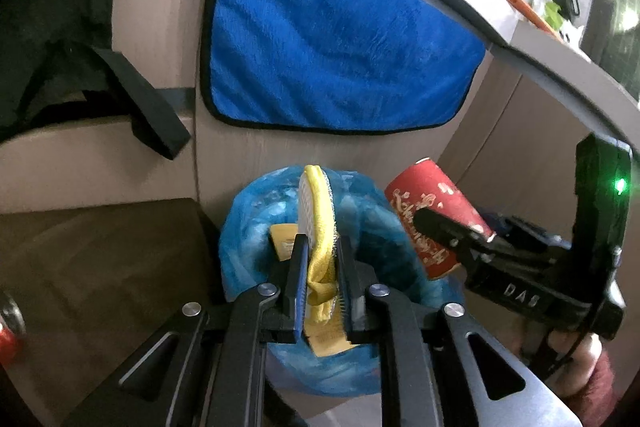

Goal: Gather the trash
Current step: 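Open both tools over the bin to drop the lid and cup, then move both open tools back over the red can and purple sponge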

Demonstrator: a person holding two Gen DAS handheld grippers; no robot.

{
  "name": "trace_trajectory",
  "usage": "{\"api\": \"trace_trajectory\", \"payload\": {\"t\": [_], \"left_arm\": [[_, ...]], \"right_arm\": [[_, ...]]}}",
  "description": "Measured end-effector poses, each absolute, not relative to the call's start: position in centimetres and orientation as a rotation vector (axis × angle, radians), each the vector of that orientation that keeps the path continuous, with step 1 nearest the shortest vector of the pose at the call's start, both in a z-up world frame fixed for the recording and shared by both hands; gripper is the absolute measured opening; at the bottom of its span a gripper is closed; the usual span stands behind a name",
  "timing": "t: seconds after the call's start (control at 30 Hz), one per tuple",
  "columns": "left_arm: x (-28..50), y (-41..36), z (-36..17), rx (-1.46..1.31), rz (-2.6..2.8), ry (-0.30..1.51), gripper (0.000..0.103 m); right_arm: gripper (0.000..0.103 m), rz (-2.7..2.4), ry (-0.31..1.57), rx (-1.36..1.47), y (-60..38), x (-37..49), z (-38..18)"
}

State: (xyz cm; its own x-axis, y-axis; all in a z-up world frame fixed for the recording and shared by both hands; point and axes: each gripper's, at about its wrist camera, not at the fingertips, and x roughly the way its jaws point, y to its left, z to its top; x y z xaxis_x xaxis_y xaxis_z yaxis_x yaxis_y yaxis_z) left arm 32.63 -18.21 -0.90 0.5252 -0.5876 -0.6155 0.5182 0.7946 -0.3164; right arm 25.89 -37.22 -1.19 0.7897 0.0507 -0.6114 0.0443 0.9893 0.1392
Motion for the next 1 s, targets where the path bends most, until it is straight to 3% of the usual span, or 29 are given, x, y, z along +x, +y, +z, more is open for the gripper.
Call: {"api": "trace_trajectory", "payload": {"t": [0.03,0.07,0.1,0.5,1.0], "left_arm": [[32.9,-18.1,-0.9,-0.119,-0.674,0.780,0.029],[33.1,-17.9,-0.9,-0.137,-0.681,0.782,0.046],[33.3,-17.7,-0.9,-0.151,-0.691,0.781,0.053],[33.4,-10.7,0.9,-0.270,-0.555,0.723,0.053],[29.8,5.6,1.0,-0.322,-0.293,0.670,0.055]], "right_arm": [[0.061,0.000,0.661,0.147,-37.2,25.9,-1.2],[0.061,-0.008,0.659,0.140,-37.1,26.0,-1.2],[0.062,-0.013,0.661,0.134,-37.0,26.0,-1.2],[0.063,-0.034,0.612,0.096,-35.8,23.9,0.4],[0.064,0.145,0.612,0.062,-25.5,23.2,3.4]]}}
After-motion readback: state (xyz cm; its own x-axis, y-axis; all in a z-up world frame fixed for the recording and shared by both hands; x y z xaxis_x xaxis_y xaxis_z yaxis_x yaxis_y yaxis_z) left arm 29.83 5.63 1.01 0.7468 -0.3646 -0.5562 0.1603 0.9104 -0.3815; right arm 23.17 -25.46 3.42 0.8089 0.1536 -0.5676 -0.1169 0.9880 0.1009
